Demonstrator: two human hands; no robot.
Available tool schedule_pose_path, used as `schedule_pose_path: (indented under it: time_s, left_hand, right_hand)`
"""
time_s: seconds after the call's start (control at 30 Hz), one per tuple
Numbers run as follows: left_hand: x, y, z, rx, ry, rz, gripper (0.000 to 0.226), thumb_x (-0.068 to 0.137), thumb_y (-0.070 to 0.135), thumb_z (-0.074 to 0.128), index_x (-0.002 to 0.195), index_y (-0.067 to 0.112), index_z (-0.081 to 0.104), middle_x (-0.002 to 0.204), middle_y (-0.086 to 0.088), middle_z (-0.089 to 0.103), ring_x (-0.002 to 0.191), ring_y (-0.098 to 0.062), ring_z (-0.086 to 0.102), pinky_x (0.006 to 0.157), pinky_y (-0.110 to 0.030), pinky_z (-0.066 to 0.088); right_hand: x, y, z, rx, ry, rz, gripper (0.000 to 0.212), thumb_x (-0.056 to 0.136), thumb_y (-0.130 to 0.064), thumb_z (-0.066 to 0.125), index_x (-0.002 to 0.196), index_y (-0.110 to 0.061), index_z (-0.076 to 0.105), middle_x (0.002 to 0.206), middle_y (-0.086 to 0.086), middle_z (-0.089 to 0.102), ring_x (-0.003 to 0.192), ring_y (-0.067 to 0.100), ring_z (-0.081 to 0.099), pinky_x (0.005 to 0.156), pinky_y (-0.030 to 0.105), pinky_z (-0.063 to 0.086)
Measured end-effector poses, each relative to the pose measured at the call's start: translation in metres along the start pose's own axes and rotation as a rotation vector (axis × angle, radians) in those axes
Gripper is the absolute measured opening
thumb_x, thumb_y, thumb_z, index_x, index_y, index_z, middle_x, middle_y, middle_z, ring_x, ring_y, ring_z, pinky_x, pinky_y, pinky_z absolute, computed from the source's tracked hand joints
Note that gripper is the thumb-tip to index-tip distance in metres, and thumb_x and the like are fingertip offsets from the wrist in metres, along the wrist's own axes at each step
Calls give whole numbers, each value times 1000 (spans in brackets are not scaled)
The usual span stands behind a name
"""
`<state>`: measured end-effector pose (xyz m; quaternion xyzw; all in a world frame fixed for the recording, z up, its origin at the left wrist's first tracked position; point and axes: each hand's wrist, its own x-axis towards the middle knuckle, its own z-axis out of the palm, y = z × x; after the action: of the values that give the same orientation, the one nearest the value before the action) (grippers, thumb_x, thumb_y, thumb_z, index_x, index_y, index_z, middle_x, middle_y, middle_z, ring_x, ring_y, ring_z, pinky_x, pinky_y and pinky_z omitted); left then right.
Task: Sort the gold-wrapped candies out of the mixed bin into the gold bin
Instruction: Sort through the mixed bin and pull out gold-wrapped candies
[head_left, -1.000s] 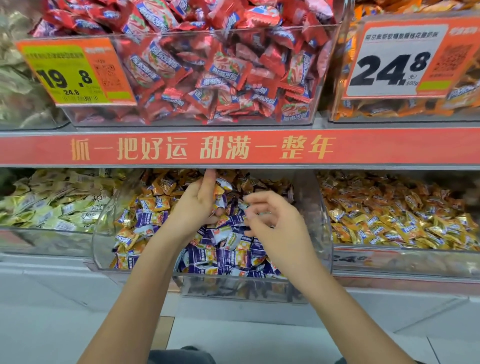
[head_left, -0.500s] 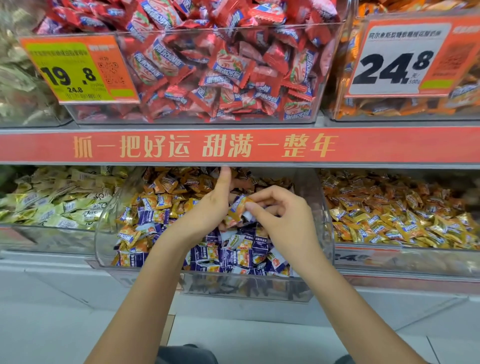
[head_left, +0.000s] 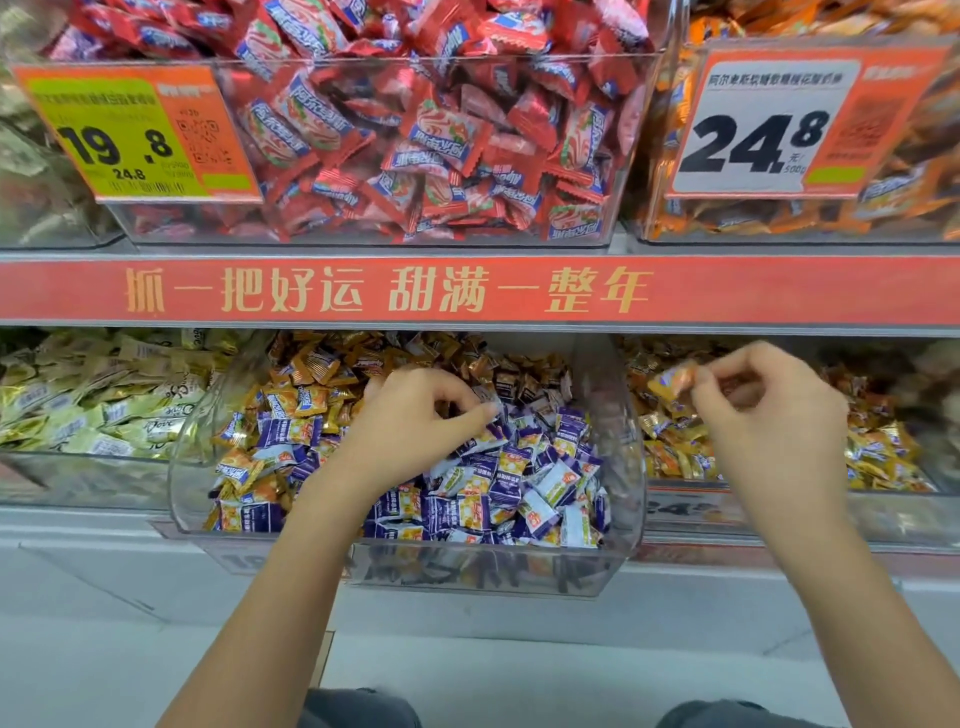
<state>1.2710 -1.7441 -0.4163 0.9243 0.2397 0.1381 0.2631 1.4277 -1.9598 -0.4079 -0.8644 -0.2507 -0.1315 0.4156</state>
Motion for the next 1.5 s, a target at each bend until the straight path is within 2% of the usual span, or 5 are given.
schedule_pose_path:
  time_s: [0.37, 0.77, 1.0, 1.2, 1.5]
  left_hand:
    - [122, 16, 66, 330, -399, 95, 77, 79, 32, 75, 144, 23, 36, 147, -3, 41, 131, -27, 42, 103, -35, 40]
    - [158, -1, 95, 448, -607, 82, 79, 81, 42, 70, 147, 19, 32, 150, -3, 36, 133, -30, 39, 106, -40, 37]
    - [112, 14, 57, 145, -297, 167, 65, 87, 44, 62, 143, 24, 38, 147, 4, 41, 133, -18, 40, 108, -37, 36]
    - [43, 30, 25, -76, 63, 95, 19, 96, 29, 52, 90, 14, 61, 68, 8, 54, 52, -4, 46, 51, -13, 35]
    - [4, 41, 25, -616, -37, -173, 30, 102, 35, 33, 103, 37, 63, 97, 0, 61, 89, -12, 57, 64, -23, 47]
  right_hand:
    - [9, 16, 0, -129, -347, 62, 24, 92, -21, 59, 115, -22, 63, 82, 2, 63, 68, 23, 64, 65, 34, 51]
    - [8, 26, 2, -29, -608, -49, 28, 93, -26, 57, 119, -35, 56, 103, -13, 59, 80, 22, 66, 70, 42, 55]
    - [7, 22, 0, 54, -617, -98, 26, 95, -22, 53, 118, -33, 58, 99, -19, 57, 81, 22, 66, 64, 39, 54]
    - [1, 8, 3, 158, -520, -129, 19, 94, -18, 55, 109, -27, 64, 93, -17, 62, 86, -2, 57, 72, 13, 45]
    - [-25, -41, 3, 465, -372, -219, 24, 85, -9, 66, 98, -30, 66, 88, -11, 63, 78, 6, 59, 64, 15, 49]
